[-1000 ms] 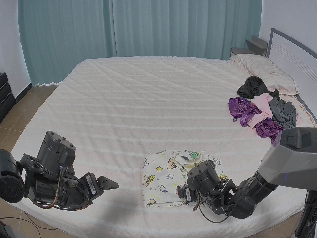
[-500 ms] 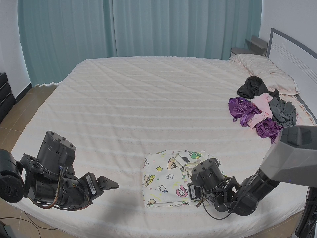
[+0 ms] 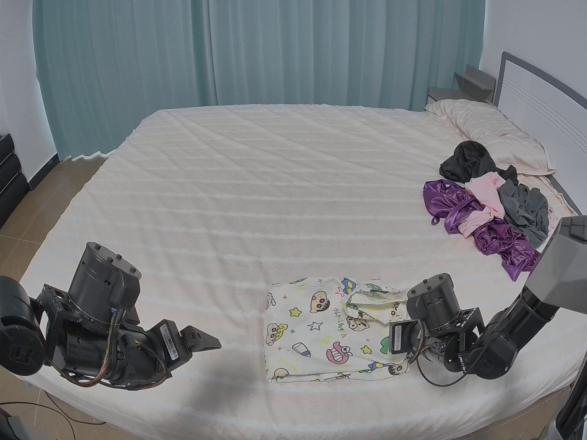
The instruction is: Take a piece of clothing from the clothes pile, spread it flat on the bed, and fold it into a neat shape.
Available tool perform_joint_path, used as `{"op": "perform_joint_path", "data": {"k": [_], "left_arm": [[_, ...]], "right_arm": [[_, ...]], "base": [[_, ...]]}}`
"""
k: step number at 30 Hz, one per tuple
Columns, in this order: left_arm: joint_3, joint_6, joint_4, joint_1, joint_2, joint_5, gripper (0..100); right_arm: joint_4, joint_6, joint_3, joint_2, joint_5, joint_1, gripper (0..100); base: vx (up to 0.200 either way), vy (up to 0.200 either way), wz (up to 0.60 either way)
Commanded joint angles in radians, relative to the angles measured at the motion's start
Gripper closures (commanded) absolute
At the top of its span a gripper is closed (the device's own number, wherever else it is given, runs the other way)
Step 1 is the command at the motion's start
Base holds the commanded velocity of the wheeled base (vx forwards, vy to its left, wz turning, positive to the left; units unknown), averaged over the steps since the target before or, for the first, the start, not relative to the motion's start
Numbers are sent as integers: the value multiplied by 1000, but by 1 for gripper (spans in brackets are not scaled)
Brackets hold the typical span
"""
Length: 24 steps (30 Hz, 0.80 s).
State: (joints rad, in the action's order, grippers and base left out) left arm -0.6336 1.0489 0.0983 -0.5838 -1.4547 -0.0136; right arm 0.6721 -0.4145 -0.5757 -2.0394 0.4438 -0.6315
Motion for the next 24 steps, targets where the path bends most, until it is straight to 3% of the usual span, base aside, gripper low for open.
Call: {"op": "perform_joint_path", "data": {"k": [1,6,7,16,20,24], "left_arm": [[0,0,0,-1,-3,0,0],[0,0,0,-1,-4,0,0],[0,0,0,-1,-4,0,0],[0,0,0,-1,-3,0,0],[2,0,0,-1,0,0,0],[2,0,0,-1,0,0,0]], "right_arm": [[-2,-27,20,10,-22,49,100],[-3,-69,40,5,-74,81,100],[-2,-86,48,2,-88,90,0],[3,-170,79,2,-119,144,0],[4,-162,73,71,-117,156,0],[1,-136,66,159,-117,121,0]], "base": [[0,0,0],[0,0,0],[0,0,0],[0,0,0],[0,0,0],[0,0,0]]}}
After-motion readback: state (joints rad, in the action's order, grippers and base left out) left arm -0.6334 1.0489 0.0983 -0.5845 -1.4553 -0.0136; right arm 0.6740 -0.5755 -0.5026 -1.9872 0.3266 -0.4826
